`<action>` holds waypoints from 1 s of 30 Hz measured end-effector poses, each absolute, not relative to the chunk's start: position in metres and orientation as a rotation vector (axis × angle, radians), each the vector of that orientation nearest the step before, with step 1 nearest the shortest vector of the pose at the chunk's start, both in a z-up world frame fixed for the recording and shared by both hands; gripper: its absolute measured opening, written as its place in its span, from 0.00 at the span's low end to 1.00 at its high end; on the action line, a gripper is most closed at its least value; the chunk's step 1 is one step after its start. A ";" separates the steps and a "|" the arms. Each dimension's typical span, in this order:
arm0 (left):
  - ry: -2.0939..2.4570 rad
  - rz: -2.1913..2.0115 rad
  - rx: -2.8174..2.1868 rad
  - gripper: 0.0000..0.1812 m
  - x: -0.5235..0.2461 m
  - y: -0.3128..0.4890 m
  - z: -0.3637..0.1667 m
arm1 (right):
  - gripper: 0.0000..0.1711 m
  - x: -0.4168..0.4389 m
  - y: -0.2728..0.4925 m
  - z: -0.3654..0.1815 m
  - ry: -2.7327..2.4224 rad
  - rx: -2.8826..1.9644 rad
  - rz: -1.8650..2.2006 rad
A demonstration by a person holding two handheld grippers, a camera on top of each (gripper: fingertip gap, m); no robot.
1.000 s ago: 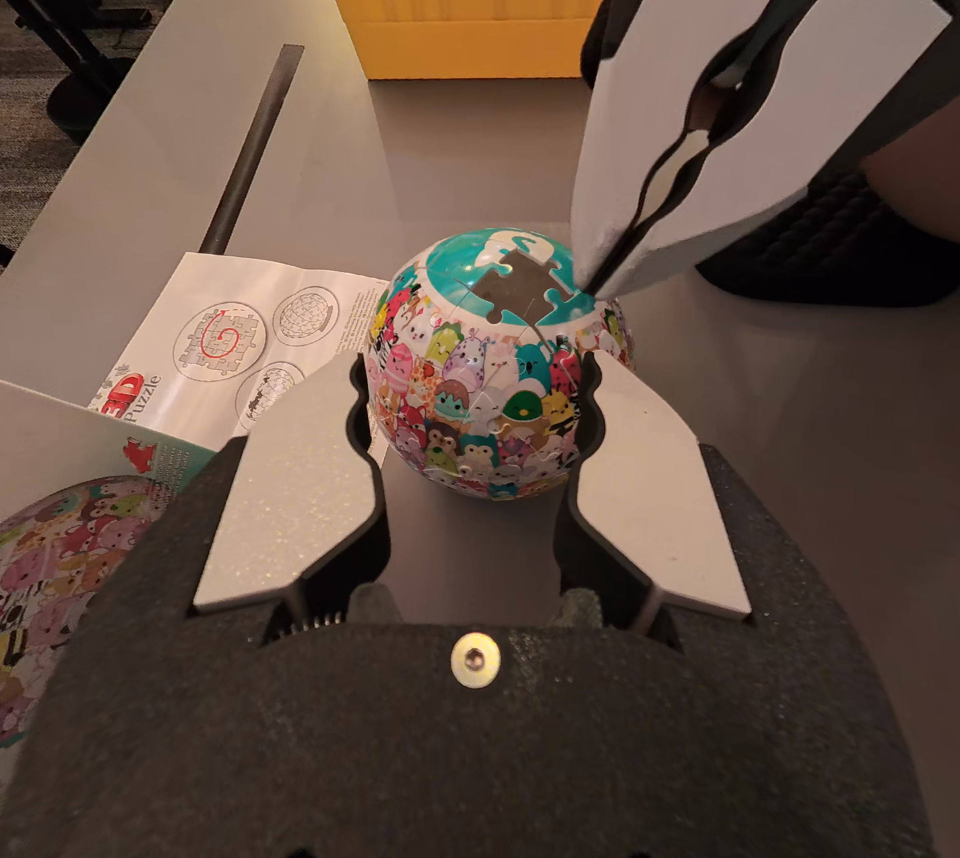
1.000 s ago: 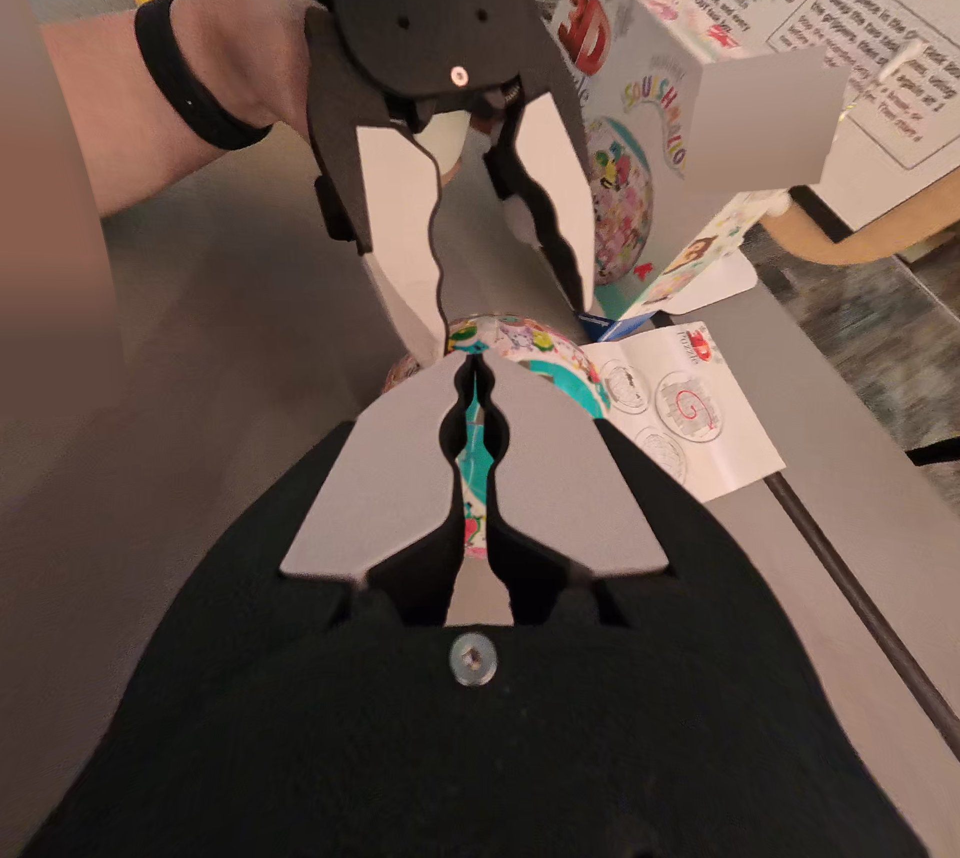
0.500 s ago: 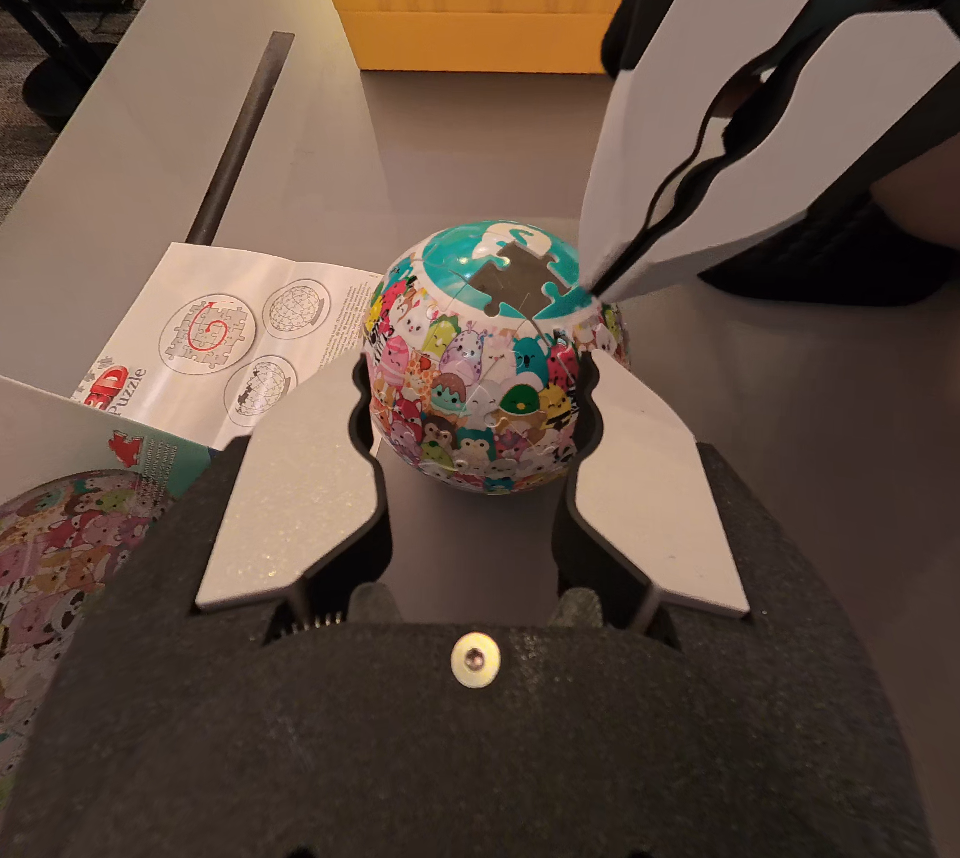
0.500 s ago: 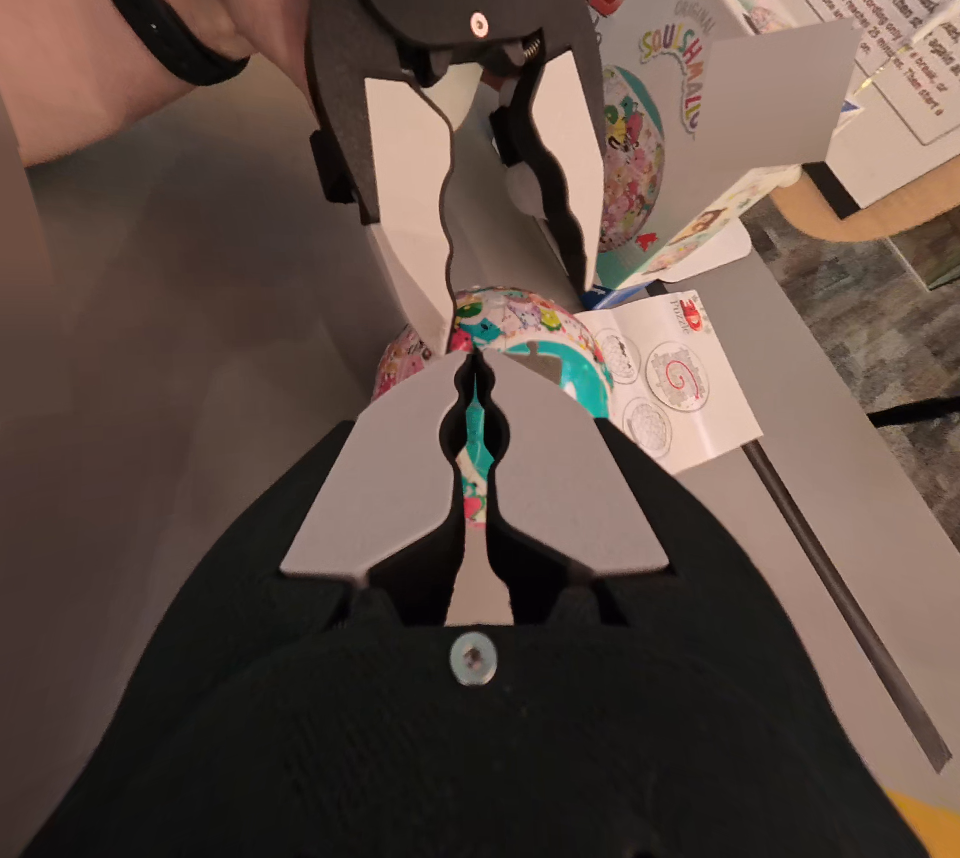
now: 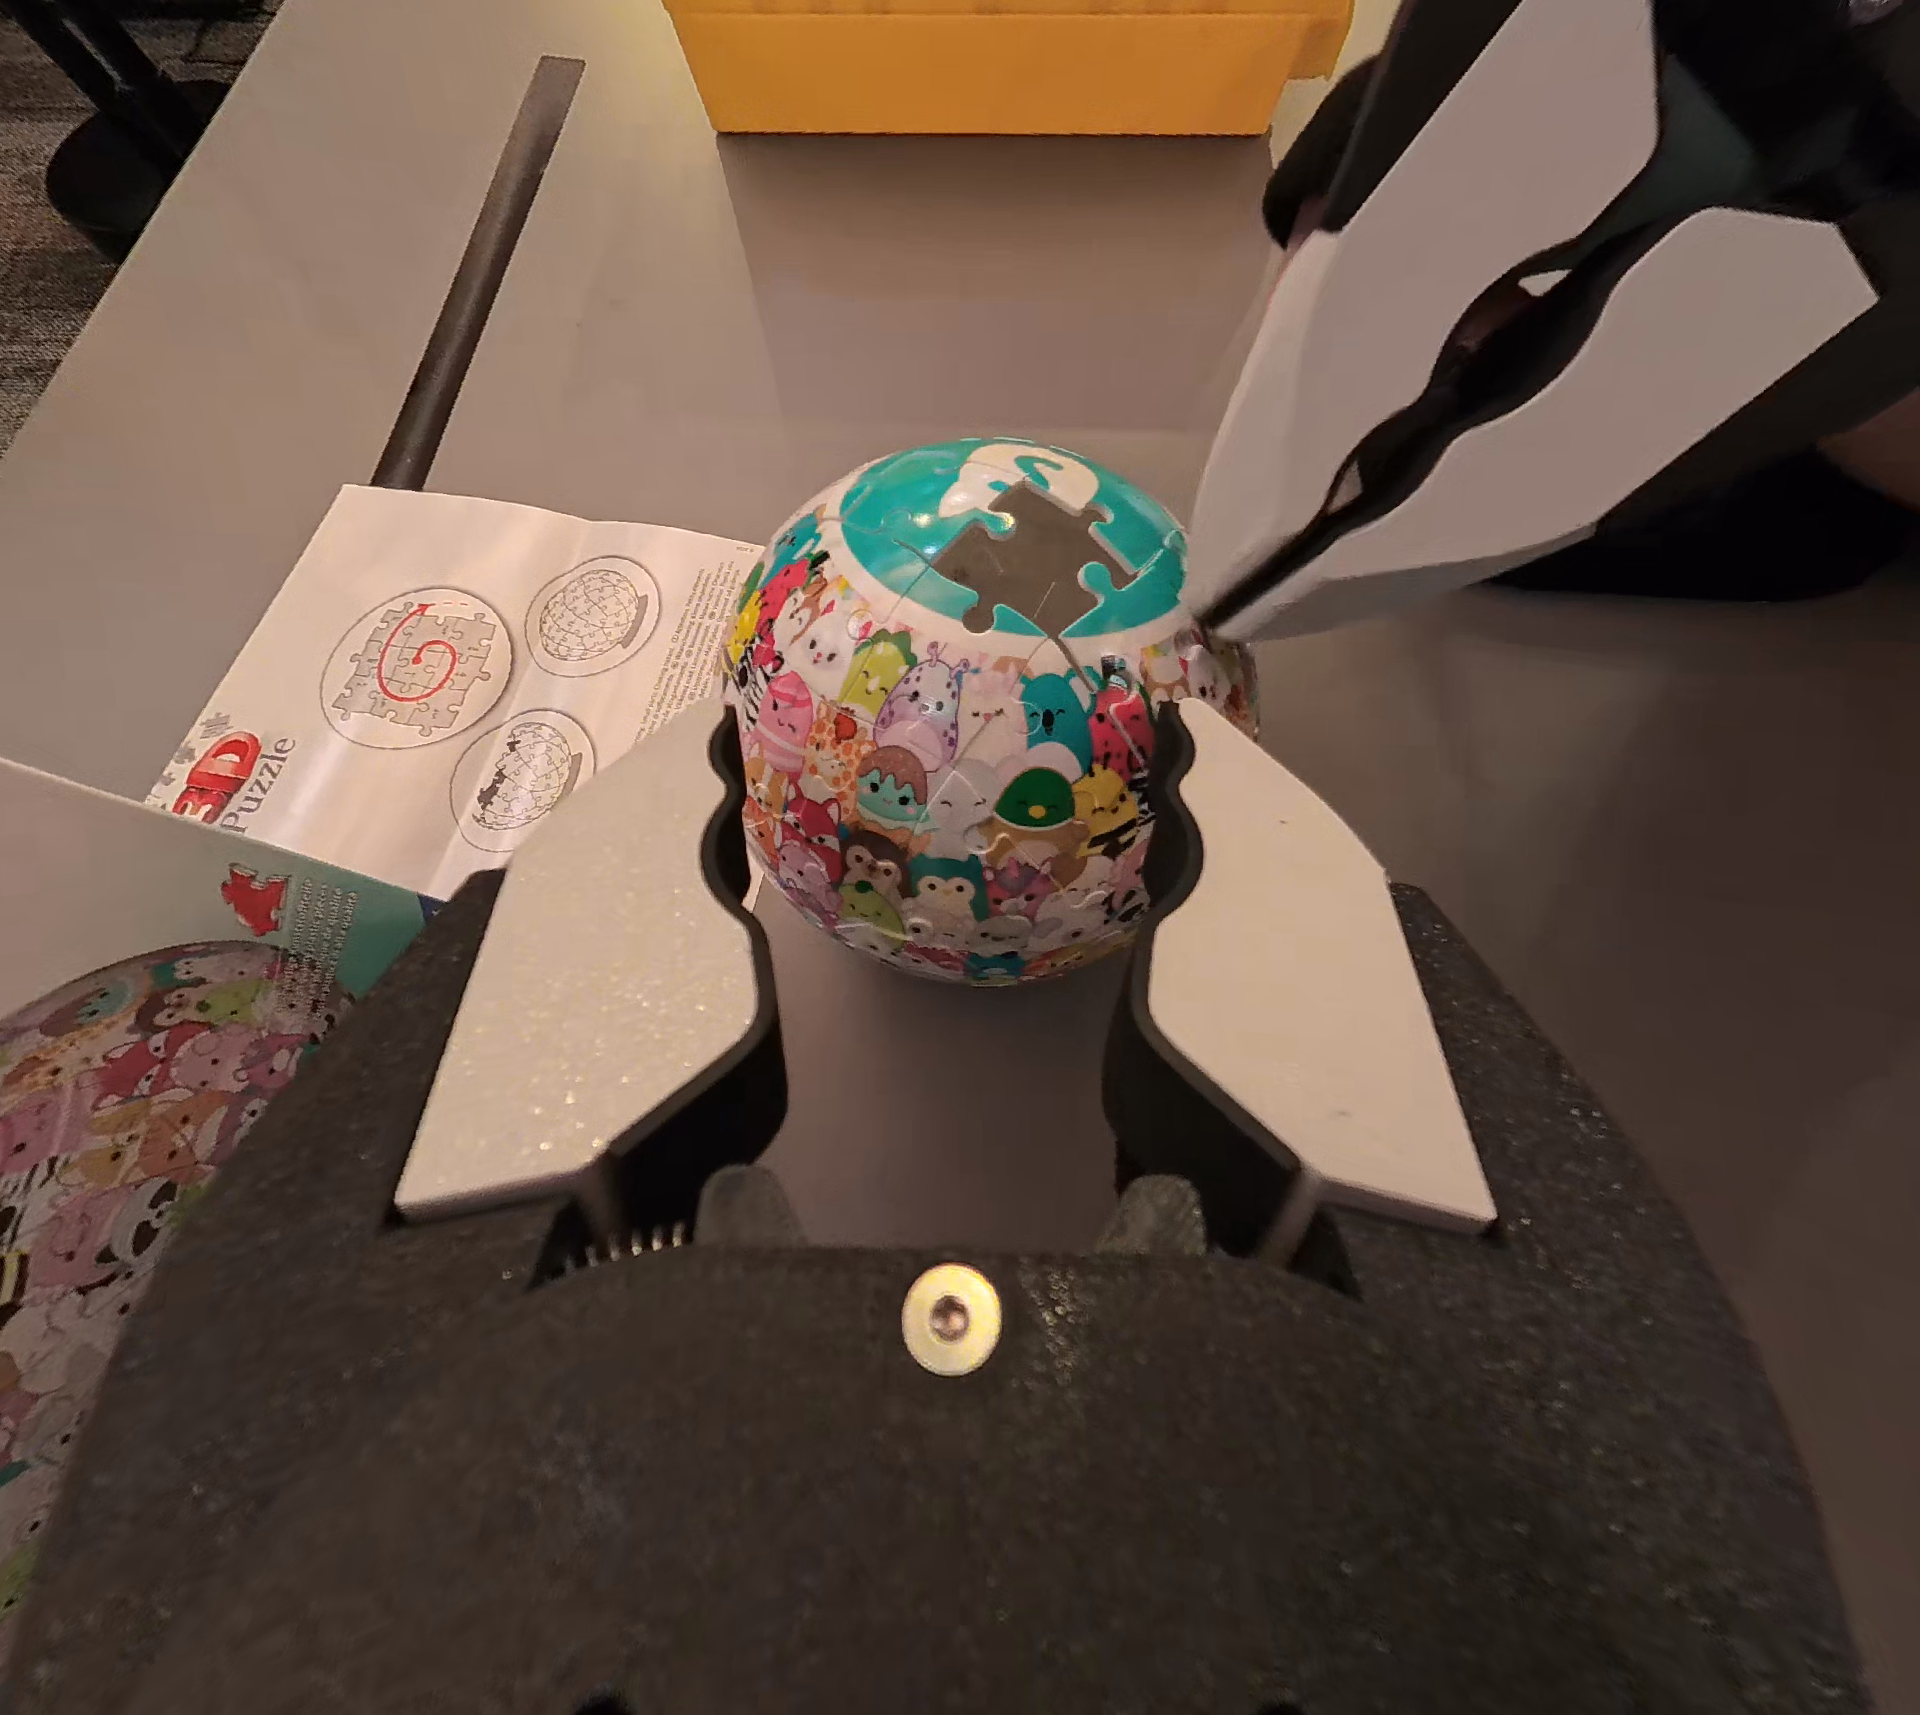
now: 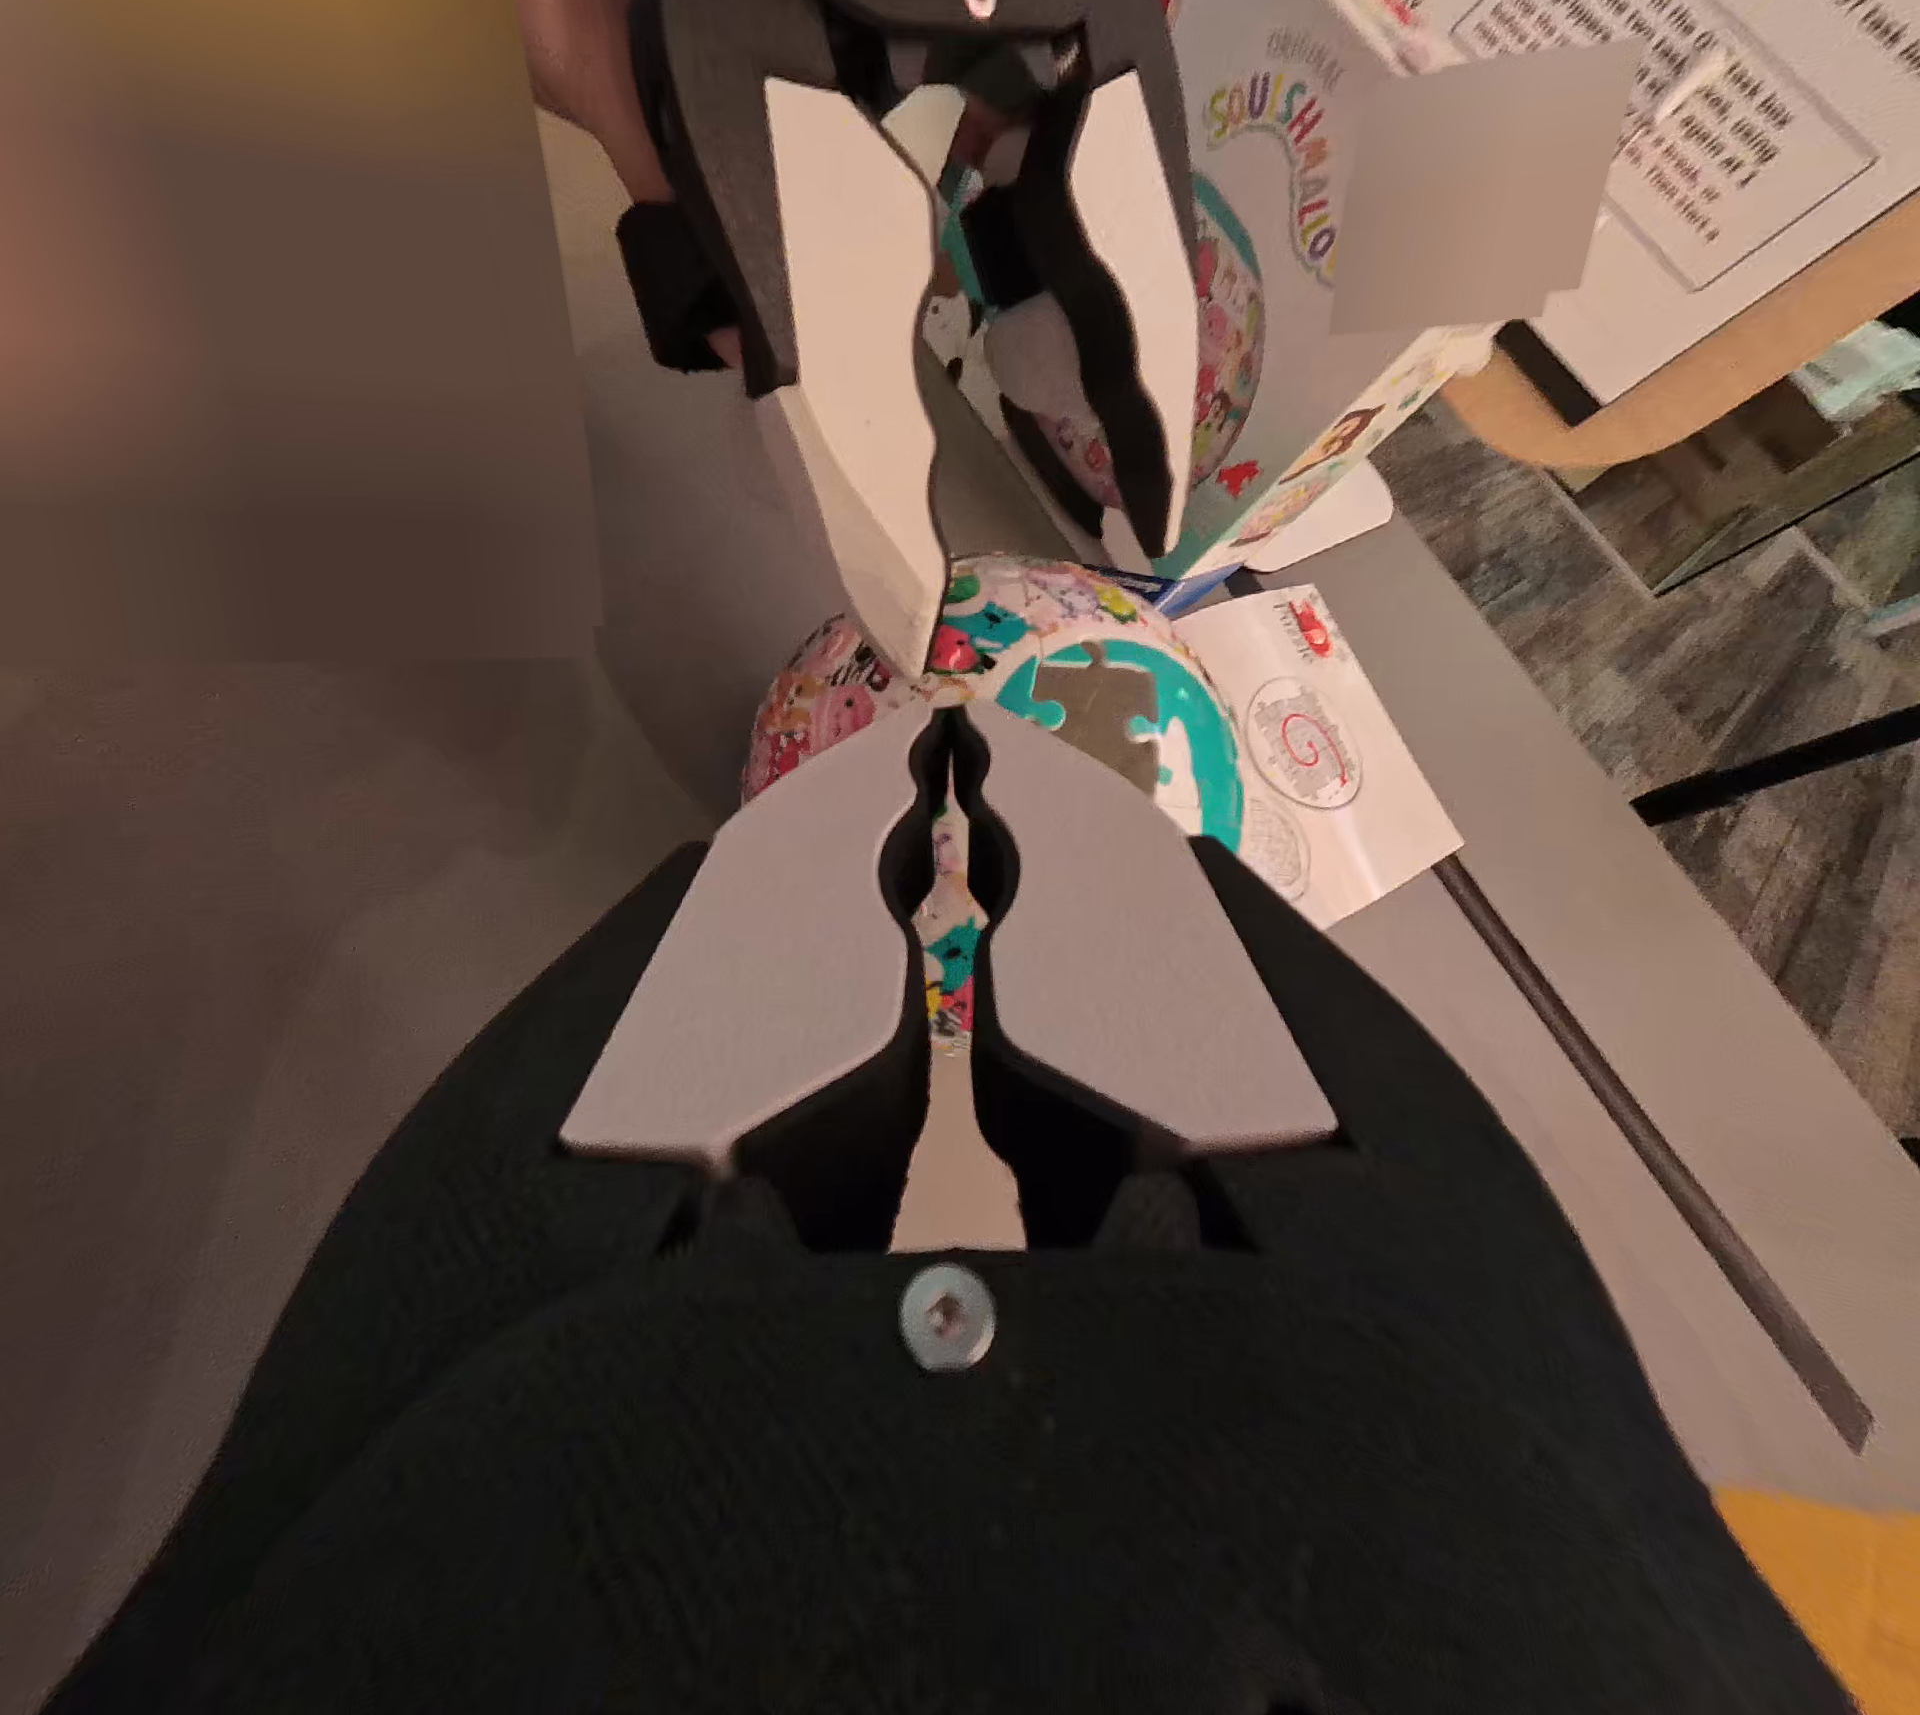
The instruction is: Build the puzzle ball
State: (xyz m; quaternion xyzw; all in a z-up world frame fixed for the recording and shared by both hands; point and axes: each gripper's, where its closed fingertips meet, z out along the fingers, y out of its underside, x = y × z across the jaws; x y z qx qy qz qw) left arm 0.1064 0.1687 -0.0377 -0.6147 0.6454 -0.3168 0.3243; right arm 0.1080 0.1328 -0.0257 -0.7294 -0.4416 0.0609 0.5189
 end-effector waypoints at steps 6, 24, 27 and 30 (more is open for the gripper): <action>1.694 -0.830 -1.615 0.41 0.107 0.168 -0.038 | 0.01 0.113 0.135 -0.028 -1.041 -1.760 0.124; 1.692 -0.853 -1.612 0.40 0.106 0.167 -0.037 | 0.01 0.098 0.125 -0.028 -1.053 -1.702 0.175; 1.630 -0.950 -1.582 0.40 0.103 0.167 -0.020 | 0.01 0.094 0.126 -0.030 -1.054 -1.699 0.171; 1.547 -0.941 -1.576 0.39 0.087 0.182 -0.003 | 0.01 0.090 0.128 -0.035 -1.082 -1.700 0.122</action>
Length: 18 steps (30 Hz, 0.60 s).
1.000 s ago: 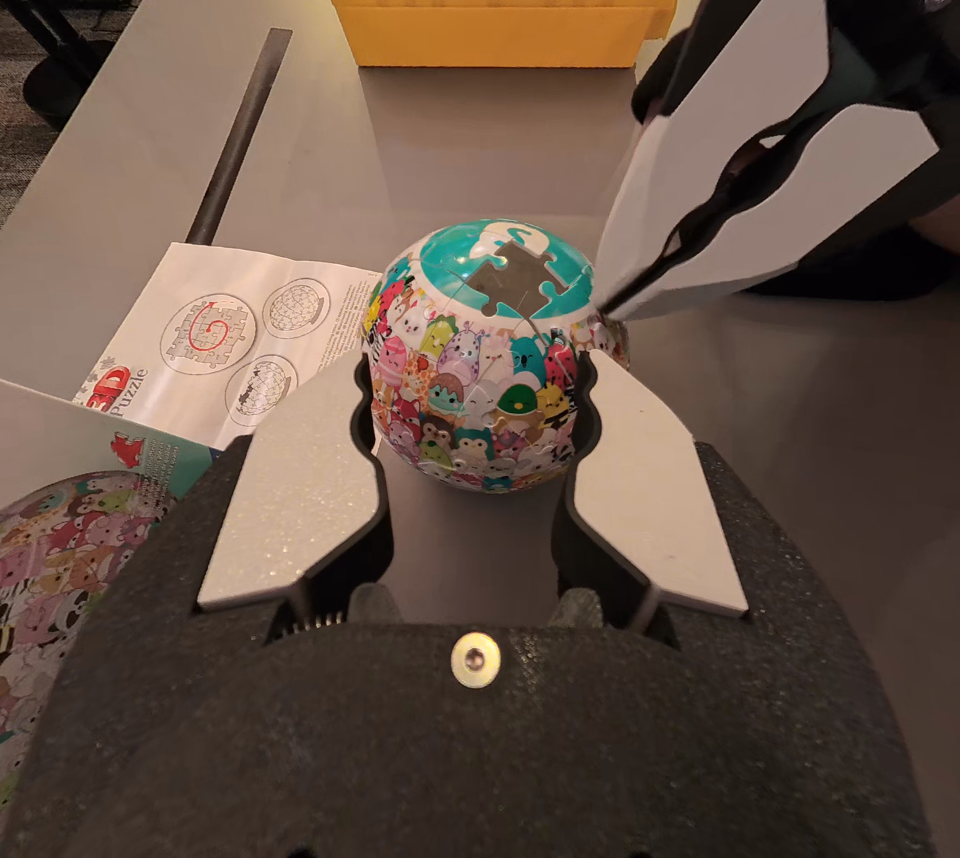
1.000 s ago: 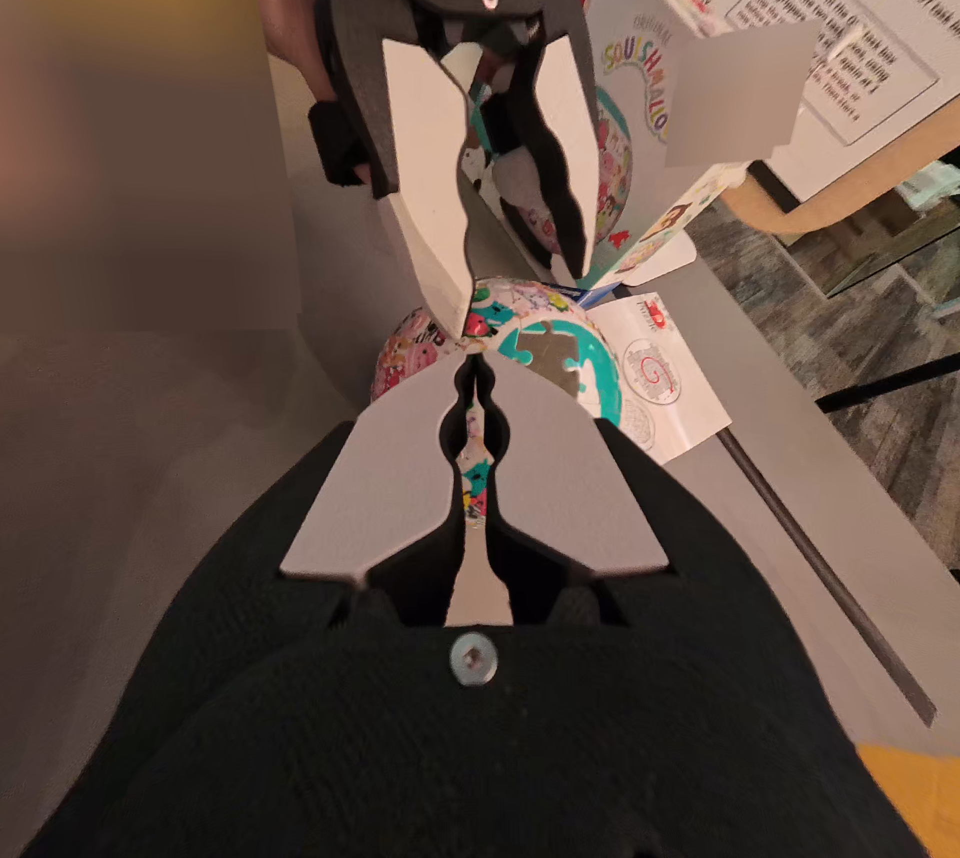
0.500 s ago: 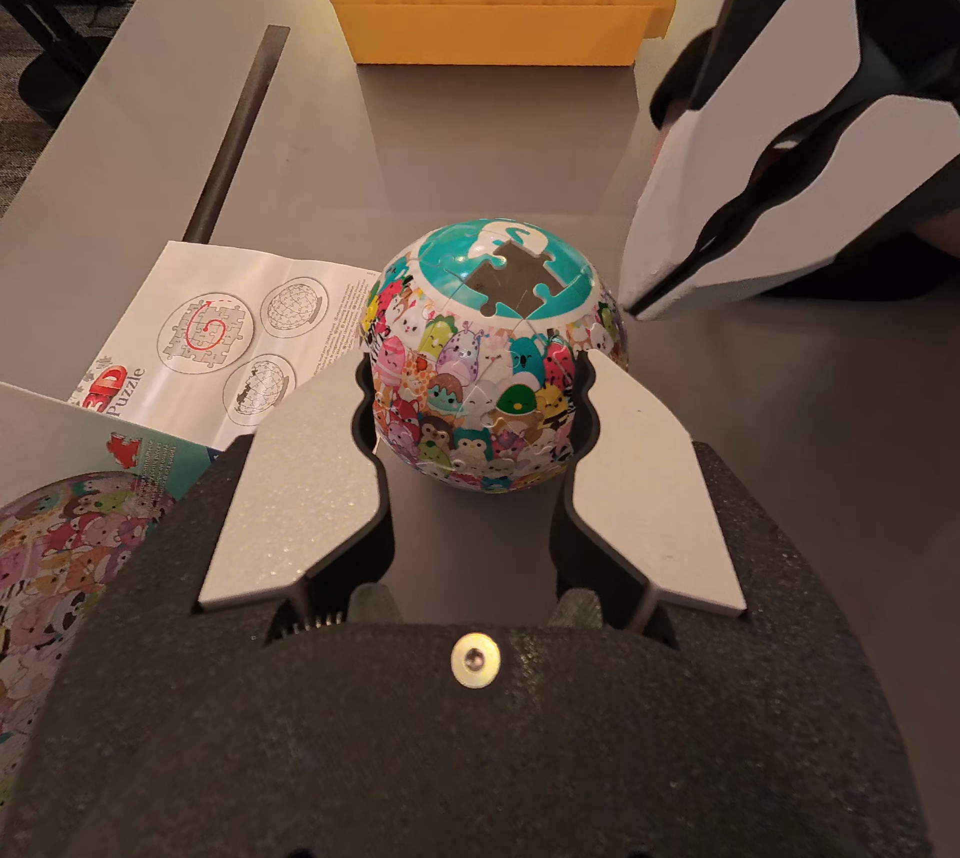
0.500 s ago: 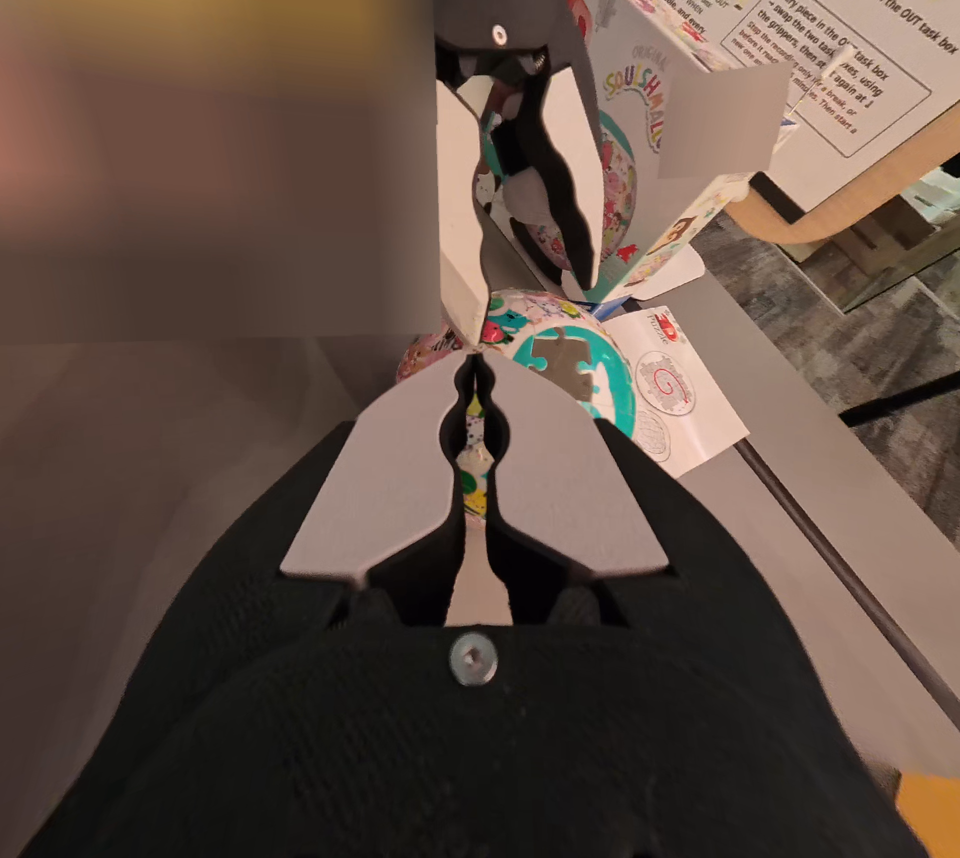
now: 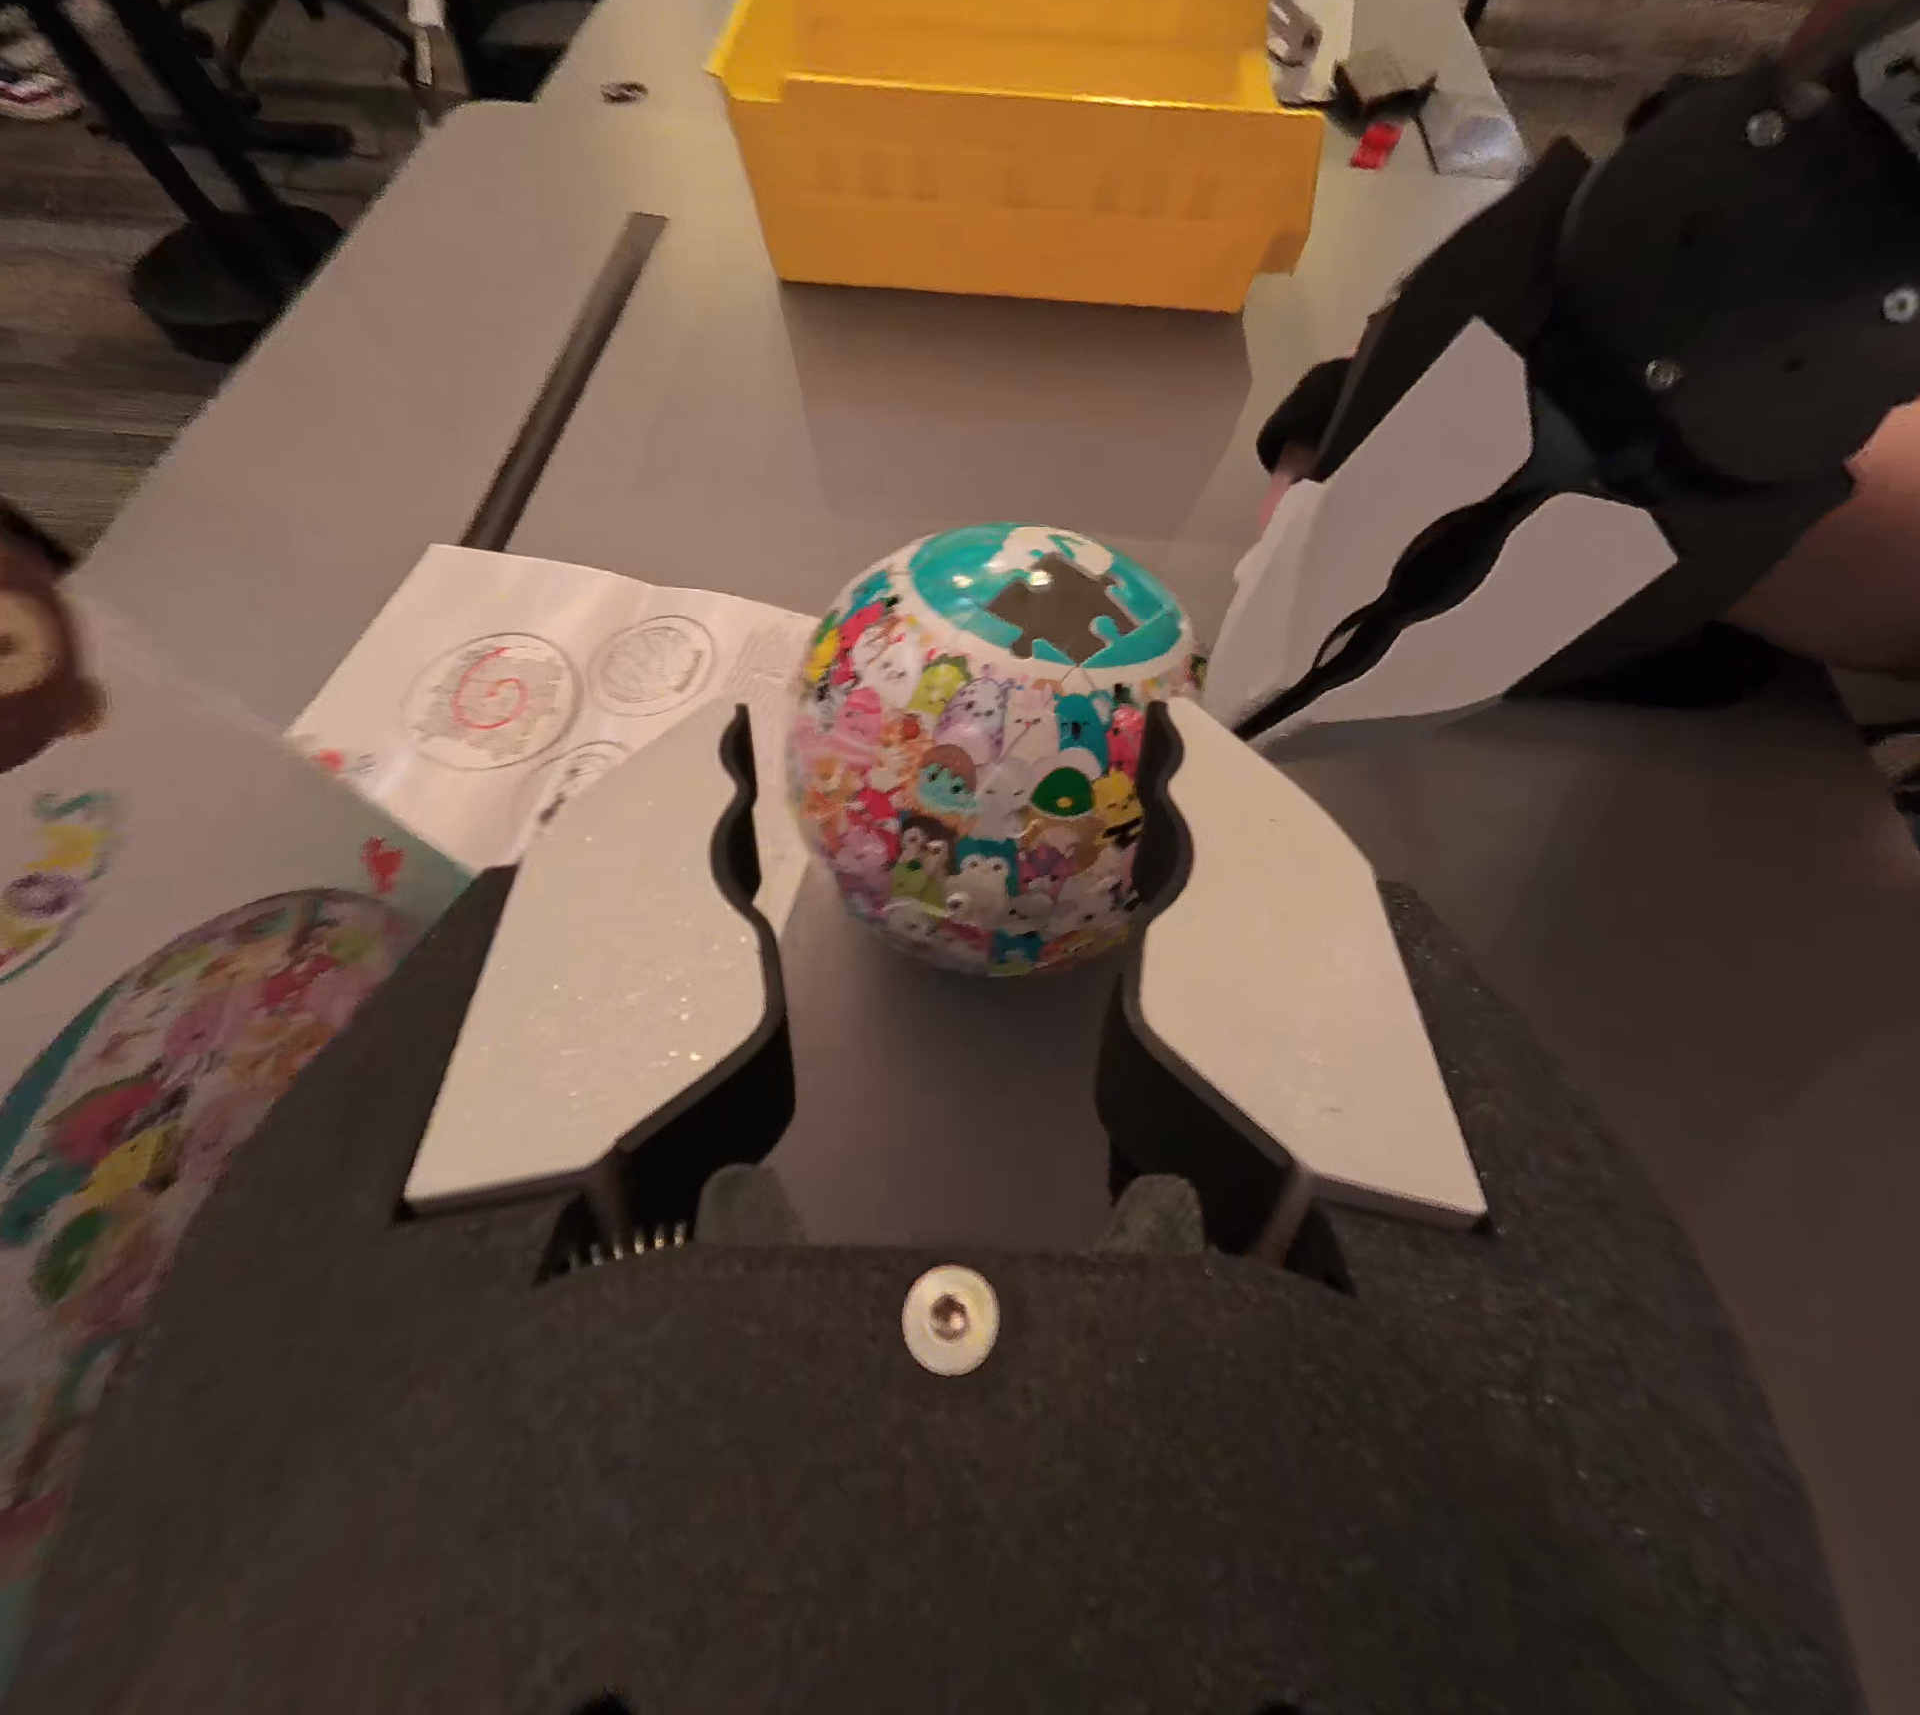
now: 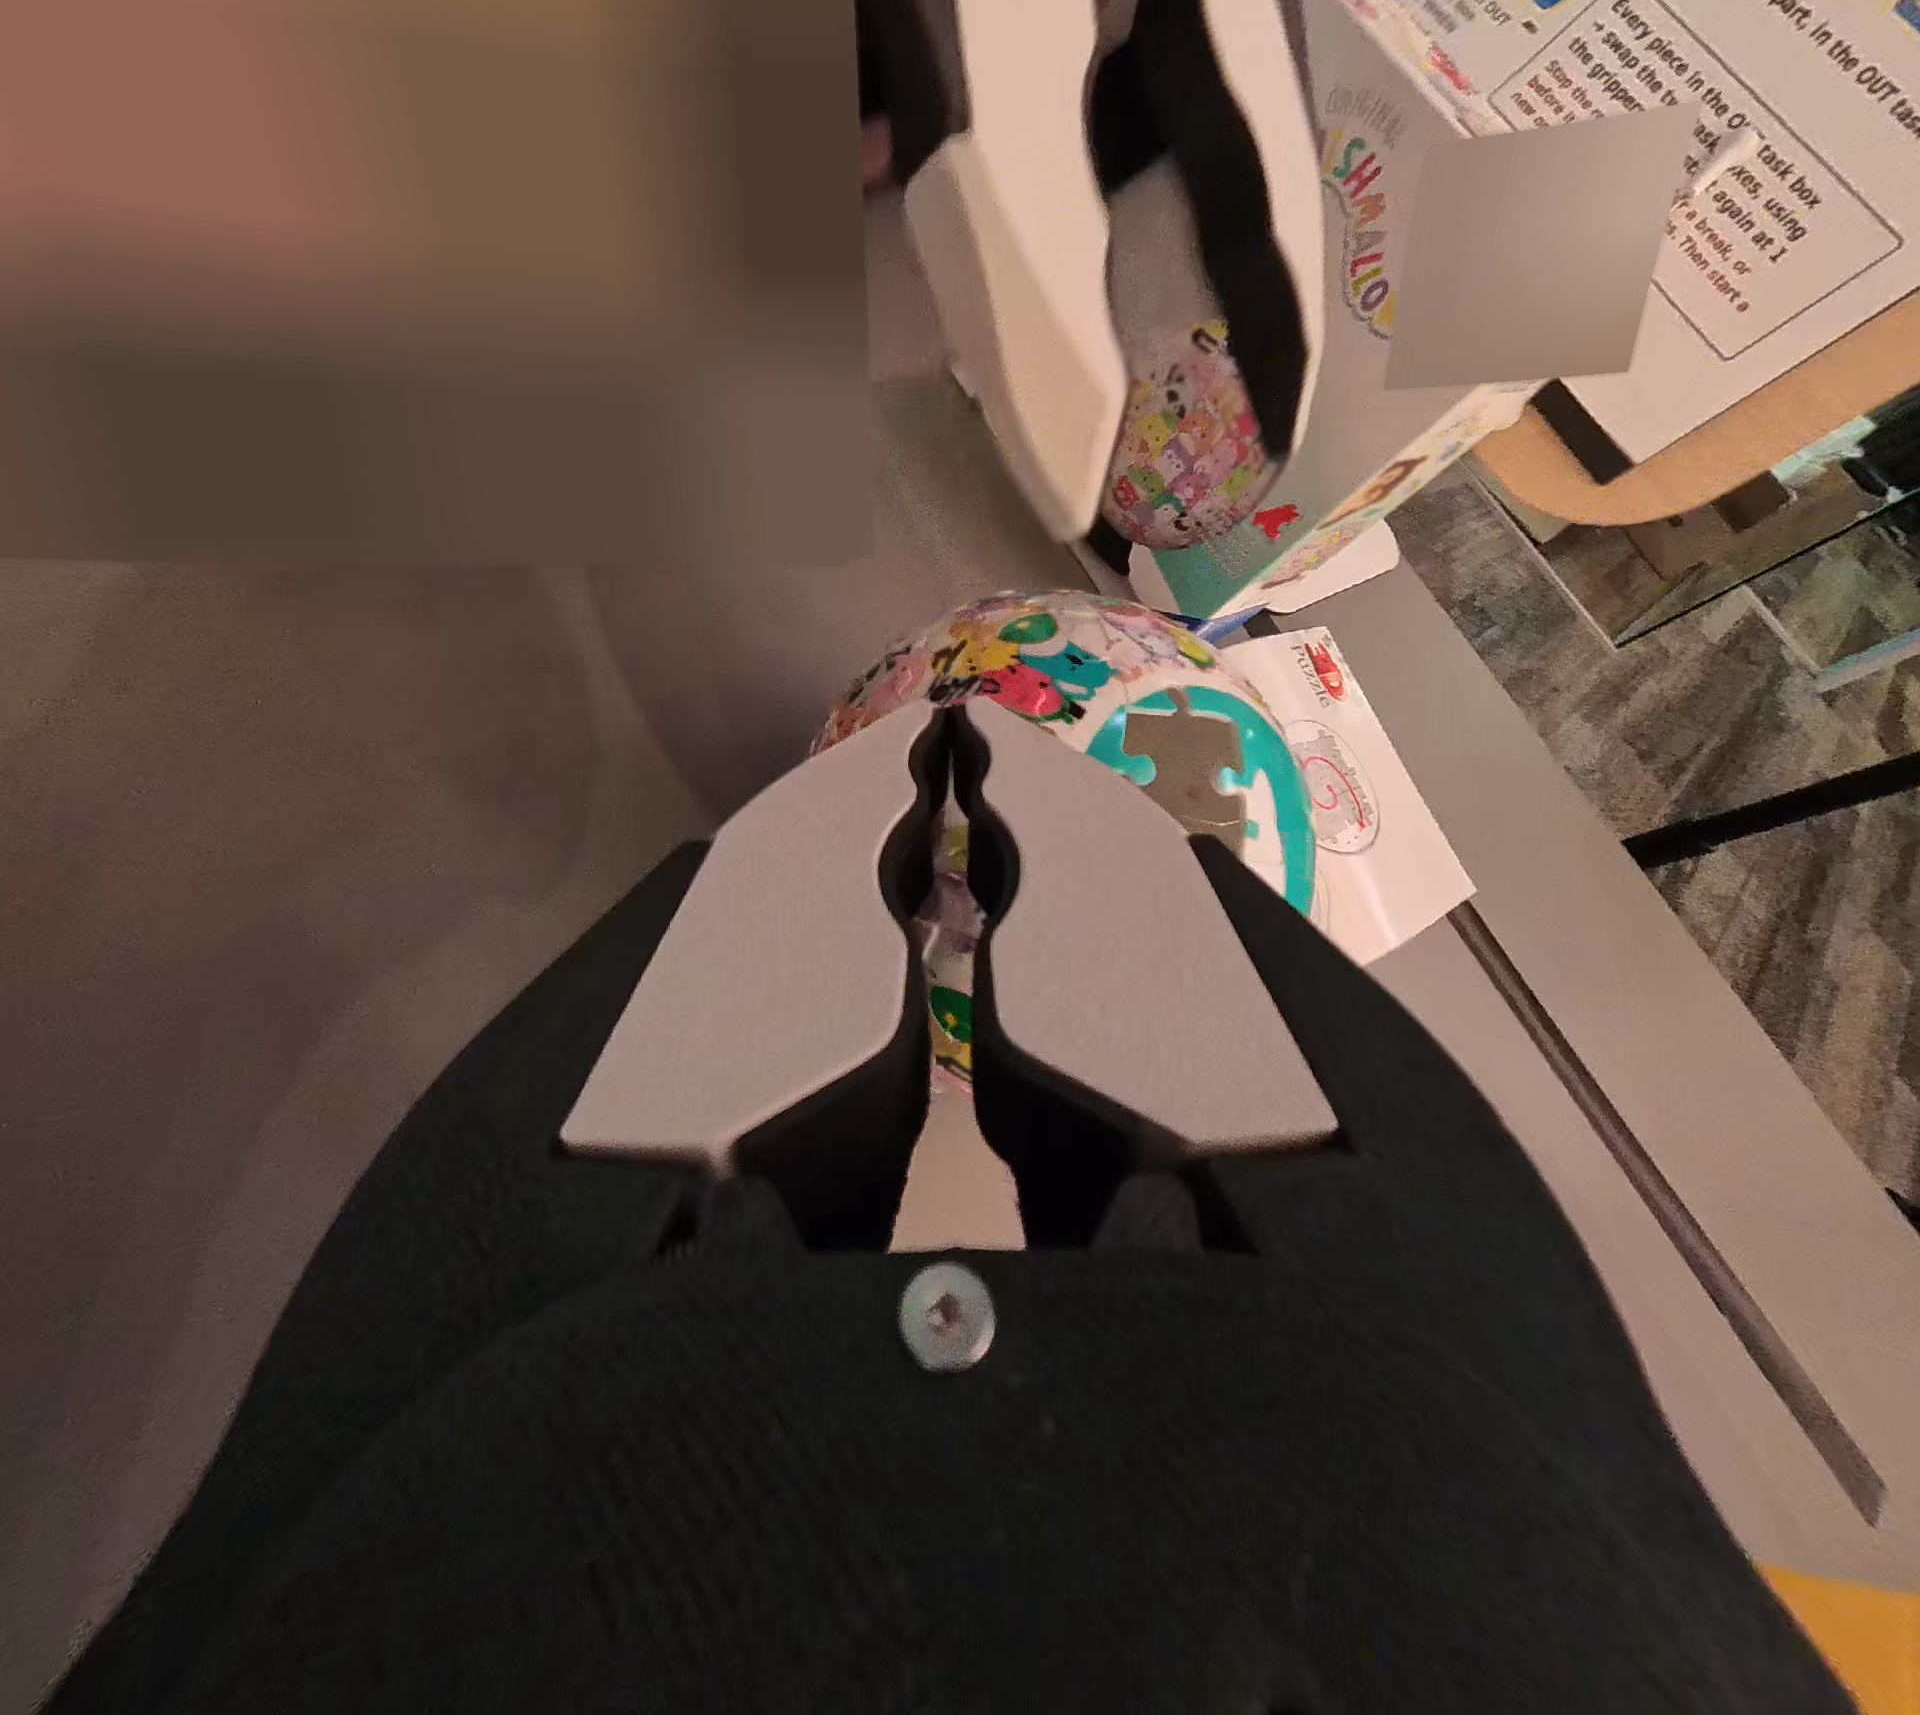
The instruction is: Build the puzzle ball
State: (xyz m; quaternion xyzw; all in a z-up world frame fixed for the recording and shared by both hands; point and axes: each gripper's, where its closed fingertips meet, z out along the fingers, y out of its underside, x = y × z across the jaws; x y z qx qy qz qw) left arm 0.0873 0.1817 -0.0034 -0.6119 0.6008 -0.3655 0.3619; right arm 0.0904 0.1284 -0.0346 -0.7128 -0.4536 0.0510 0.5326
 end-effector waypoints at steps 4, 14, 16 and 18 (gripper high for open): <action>1.464 -0.958 -1.576 0.38 0.069 0.194 0.011 | 0.01 0.089 0.131 -0.039 -1.083 -1.732 0.095; 1.460 -0.947 -1.541 0.37 0.066 0.192 0.022 | 0.01 0.092 0.141 -0.035 -1.041 -1.758 0.077; 1.470 -0.939 -1.541 0.37 0.066 0.191 0.020 | 0.01 0.091 0.143 -0.026 -1.011 -1.725 0.085; 1.473 -0.933 -1.546 0.37 0.067 0.192 0.019 | 0.01 0.090 0.144 -0.026 -1.009 -1.733 0.100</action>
